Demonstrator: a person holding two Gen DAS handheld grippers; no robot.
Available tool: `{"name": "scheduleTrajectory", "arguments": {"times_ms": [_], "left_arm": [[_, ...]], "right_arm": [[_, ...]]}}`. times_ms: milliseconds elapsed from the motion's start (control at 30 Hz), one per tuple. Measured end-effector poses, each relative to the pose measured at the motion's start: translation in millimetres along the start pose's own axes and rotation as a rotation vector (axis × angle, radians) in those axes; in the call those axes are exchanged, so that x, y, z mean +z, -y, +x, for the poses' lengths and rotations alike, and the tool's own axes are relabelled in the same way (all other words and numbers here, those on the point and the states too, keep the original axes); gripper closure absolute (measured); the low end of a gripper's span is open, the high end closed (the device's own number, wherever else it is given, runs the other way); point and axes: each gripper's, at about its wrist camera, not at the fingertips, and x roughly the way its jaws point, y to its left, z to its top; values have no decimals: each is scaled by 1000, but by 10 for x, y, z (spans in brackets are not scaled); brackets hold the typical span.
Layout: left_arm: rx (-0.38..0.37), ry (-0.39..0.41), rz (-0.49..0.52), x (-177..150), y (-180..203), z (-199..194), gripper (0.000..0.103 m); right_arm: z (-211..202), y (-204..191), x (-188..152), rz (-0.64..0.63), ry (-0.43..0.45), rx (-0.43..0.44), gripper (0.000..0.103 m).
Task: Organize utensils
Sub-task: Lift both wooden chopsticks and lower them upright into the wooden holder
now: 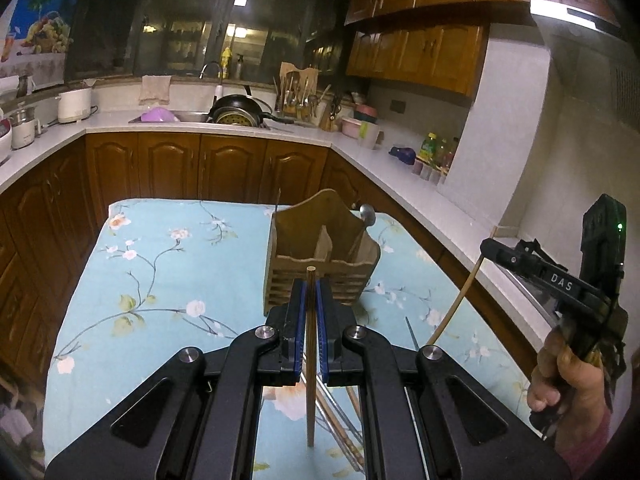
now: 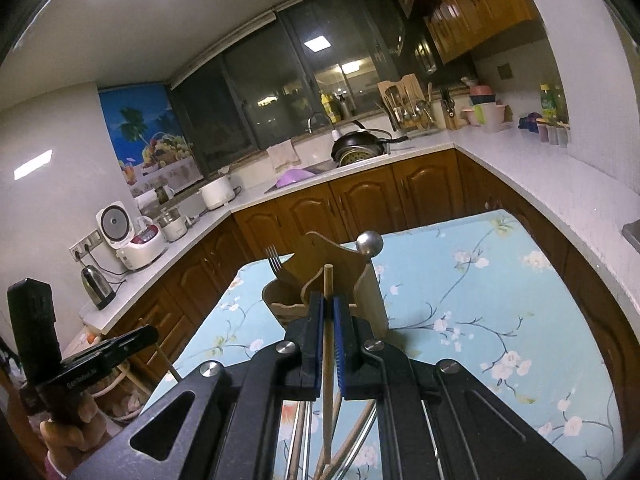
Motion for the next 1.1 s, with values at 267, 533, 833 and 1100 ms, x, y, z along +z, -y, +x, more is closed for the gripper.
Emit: {"name": "scheduleTrajectory", "arguments": {"times_ms": [267, 533, 833, 1100], "left_arm": [[2, 24, 0, 81, 4, -4, 99], [4, 83, 13, 312, 30, -6, 99], [22, 216, 56, 889, 94, -9, 99], [49, 319, 39, 1373, 6, 224, 99]], "right_arm": [[31, 8, 38, 1, 15, 1, 98], [66, 4, 179, -2, 58, 4, 98], [146, 25, 609, 0, 158, -6, 98], [382, 58, 1024, -6, 228, -34, 98]]}}
